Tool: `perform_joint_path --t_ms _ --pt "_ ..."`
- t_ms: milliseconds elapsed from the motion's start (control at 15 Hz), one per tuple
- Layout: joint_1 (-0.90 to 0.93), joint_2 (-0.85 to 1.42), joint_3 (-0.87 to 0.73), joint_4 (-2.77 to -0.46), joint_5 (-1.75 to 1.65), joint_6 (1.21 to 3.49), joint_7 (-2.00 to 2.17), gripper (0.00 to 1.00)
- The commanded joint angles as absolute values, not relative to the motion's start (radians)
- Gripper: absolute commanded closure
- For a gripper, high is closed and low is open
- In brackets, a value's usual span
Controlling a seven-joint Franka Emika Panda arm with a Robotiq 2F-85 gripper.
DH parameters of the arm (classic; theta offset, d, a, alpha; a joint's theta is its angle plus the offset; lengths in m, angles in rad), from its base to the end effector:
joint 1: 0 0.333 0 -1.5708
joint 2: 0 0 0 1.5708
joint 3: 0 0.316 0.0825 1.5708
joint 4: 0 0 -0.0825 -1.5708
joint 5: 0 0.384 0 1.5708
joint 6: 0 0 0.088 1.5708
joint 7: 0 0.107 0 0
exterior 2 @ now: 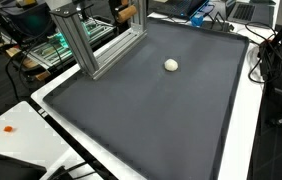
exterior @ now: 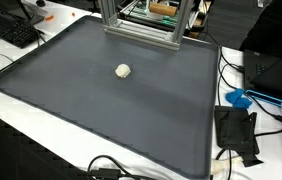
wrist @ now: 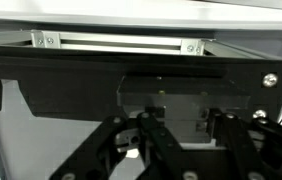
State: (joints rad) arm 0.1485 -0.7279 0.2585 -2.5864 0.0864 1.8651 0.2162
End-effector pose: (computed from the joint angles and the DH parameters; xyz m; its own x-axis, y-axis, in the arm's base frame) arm 0.3040 0.1426 0.4789 0.9948 0.1013 0.0123 0.0998 -0.9911 0.0877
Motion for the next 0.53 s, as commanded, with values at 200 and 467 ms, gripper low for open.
perform_joint_path --t_ms 200,467 --pt "0.134 -0.711 0.241 -2.496 0.037 1.844 0.210 0.78" --pt "0.120 -0.667 0.238 -2.442 0.024 1.930 0.214 0.78"
